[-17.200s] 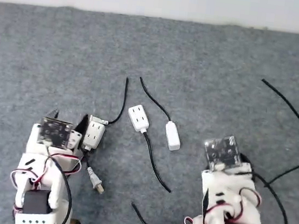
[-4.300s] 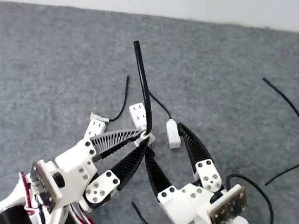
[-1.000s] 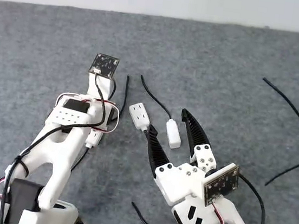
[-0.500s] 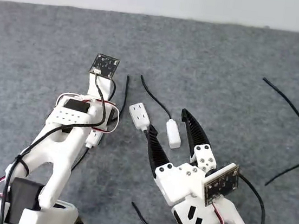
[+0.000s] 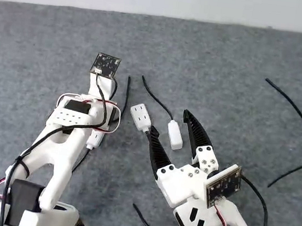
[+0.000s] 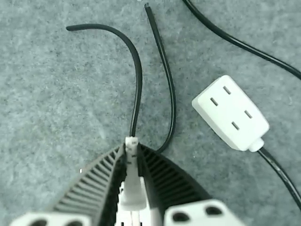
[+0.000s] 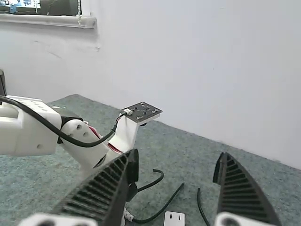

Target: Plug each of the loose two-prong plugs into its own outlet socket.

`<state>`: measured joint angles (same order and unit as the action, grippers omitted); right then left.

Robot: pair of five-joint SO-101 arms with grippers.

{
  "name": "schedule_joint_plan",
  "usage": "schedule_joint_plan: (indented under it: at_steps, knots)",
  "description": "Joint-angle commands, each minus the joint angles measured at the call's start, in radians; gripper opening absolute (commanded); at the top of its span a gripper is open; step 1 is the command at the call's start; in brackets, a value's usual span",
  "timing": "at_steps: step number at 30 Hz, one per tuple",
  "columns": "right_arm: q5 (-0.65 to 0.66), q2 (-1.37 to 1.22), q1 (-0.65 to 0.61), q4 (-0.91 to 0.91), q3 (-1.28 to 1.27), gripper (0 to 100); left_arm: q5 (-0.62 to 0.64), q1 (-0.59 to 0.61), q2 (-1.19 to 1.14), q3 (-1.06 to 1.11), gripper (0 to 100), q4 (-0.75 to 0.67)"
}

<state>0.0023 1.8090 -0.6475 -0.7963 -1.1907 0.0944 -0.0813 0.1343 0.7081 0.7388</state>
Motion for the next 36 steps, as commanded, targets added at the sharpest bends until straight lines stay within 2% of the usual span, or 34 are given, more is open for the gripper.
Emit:
schedule_joint_plan:
  at_steps: [1, 9, 17, 27, 33, 36]
  knots:
    - [-0.011, -0.007, 0.004, 0.027, -0.002, 26.2, 0.011, 0.002, 0.003, -0.041, 1, -0.028]
    - [-0.009, -0.007, 0.004, 0.077, -0.043, 26.2, 0.011, 0.000, 0.003, -0.041, 1, -0.028]
    - [-0.009, -0.007, 0.004, 0.077, -0.044, 26.2, -0.003, -0.091, 0.003, -0.018, 1, -0.025]
    - [-0.009, -0.005, 0.010, 0.076, -0.040, 26.2, -0.253, -0.232, 0.012, 0.045, 1, -0.023]
    - [-0.009, -0.002, 0.010, 0.073, -0.040, 26.2, -0.463, -0.236, 0.012, 0.045, 1, -0.028]
    - [-0.009, 0.002, 0.010, 0.071, -0.040, 26.2, -0.522, -0.238, 0.012, 0.045, 1, -0.028]
